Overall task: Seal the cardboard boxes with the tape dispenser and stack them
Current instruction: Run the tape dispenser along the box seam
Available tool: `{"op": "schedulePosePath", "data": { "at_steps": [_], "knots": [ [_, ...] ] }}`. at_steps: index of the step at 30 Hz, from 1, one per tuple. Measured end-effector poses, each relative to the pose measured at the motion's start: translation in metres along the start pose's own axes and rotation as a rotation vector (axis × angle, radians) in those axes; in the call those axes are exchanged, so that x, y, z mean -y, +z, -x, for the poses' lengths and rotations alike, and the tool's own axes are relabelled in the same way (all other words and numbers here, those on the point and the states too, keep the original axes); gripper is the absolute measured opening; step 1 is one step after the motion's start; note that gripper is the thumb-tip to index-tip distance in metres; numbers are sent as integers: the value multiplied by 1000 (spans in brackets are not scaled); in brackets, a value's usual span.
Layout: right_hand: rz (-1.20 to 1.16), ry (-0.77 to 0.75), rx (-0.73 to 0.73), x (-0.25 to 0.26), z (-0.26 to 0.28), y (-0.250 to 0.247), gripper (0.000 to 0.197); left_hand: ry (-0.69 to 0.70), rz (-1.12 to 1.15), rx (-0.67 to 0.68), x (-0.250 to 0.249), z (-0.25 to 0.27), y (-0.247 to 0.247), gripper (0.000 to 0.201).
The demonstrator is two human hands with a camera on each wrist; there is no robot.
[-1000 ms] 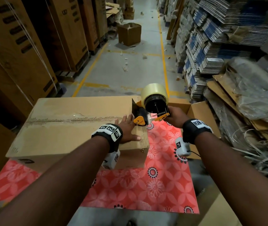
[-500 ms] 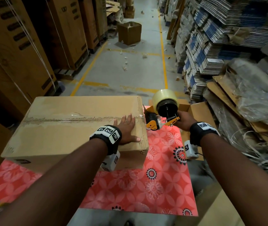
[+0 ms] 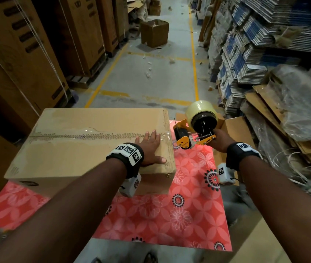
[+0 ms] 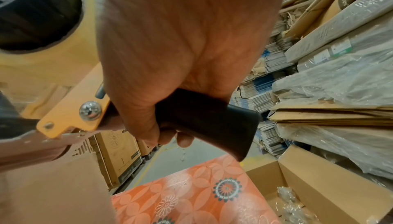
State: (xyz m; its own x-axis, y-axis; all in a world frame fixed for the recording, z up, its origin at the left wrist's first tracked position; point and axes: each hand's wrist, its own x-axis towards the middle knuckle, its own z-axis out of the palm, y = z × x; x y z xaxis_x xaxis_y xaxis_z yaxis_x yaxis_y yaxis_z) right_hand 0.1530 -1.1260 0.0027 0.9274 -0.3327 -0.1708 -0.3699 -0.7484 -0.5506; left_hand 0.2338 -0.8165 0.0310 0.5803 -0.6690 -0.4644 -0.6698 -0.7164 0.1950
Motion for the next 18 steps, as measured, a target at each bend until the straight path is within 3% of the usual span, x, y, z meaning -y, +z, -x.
{"op": "schedulePosePath", "data": {
  "at_steps": [9, 14, 18],
  "knots": [
    [84, -32, -5, -9, 15, -6, 17, 2, -6, 1, 2, -3, 1, 107],
    [185, -122, 36, 11, -3, 0, 13, -15, -21, 3, 1, -5, 2, 108],
    [169, -98, 41, 18, -9, -1, 14, -21, -30, -3, -1, -6, 2, 107]
  ]
}}
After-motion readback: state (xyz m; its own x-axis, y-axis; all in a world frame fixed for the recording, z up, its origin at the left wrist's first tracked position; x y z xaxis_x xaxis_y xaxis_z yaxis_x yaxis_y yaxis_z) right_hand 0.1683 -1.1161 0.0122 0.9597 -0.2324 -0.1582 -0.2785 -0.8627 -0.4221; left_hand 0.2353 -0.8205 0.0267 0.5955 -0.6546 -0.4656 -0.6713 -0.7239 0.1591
